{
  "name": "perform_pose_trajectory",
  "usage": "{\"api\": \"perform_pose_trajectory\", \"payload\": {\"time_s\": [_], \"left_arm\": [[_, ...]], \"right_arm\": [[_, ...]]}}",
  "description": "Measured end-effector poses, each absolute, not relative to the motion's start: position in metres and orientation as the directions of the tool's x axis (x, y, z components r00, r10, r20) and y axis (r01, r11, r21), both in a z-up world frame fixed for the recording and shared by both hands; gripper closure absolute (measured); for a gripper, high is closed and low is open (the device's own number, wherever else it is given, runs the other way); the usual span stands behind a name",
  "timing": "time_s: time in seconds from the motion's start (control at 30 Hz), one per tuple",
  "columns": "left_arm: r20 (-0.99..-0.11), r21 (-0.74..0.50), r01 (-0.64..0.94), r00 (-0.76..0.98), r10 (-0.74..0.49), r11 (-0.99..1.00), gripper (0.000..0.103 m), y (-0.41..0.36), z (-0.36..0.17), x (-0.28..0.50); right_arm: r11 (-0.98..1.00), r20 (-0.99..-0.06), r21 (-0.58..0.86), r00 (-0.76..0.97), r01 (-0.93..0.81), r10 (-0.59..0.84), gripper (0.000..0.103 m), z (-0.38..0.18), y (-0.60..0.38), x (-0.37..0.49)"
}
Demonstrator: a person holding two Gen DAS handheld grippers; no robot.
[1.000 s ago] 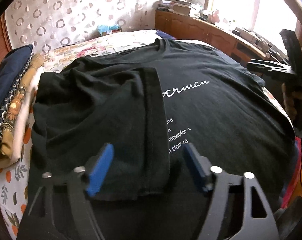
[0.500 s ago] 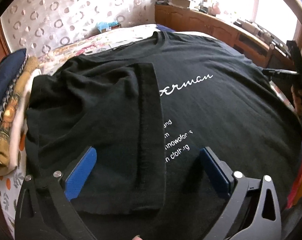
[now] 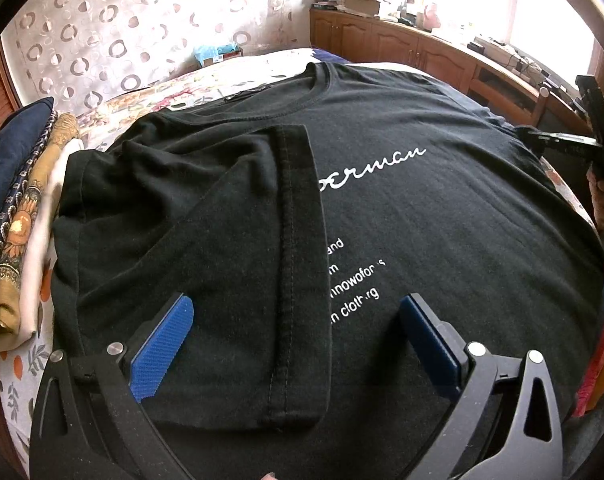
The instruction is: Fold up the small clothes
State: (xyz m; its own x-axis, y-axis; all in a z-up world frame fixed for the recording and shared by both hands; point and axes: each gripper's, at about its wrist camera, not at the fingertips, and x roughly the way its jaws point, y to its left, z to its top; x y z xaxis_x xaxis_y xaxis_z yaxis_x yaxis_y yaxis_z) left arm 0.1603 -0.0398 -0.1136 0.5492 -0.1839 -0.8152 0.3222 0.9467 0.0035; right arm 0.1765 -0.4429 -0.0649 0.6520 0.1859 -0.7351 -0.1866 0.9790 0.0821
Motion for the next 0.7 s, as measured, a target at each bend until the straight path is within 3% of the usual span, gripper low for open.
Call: {"api": "perform_pose_trajectory", "payload": {"time_s": [0.13, 0.33, 0.47, 0.7], "left_arm": [[-0.816, 0.004, 0.319, 0.549, -0.181, 0.948, 0.000, -0.037, -0.113, 0.159], [-0.783, 0.035, 0.304, 0.600, -0.163, 0.952, 0.000, -0.035, -0.104, 0.150], [-0.714, 0.026, 0.263, 0.680, -0.167, 0.964, 0.000, -0.026, -0.080, 0.137], [-0.578, 0.011, 0.199, 0.801, -0.156, 0.980, 0.000, -0.013, -0.042, 0.104]], "right_arm": [[0.978, -0.671, 0.022, 0.722, -0.206, 0.167, 0.092, -0.043, -0.425, 0.167], [0.941, -0.628, -0.002, 0.733, -0.338, 0.262, 0.092, -0.024, -0.377, 0.148], [0.902, -0.666, 0.013, 0.669, -0.431, 0.329, 0.091, -0.041, -0.344, 0.142], [0.893, -0.719, -0.005, 0.623, -0.450, 0.309, 0.091, -0.074, -0.323, 0.144]]}}
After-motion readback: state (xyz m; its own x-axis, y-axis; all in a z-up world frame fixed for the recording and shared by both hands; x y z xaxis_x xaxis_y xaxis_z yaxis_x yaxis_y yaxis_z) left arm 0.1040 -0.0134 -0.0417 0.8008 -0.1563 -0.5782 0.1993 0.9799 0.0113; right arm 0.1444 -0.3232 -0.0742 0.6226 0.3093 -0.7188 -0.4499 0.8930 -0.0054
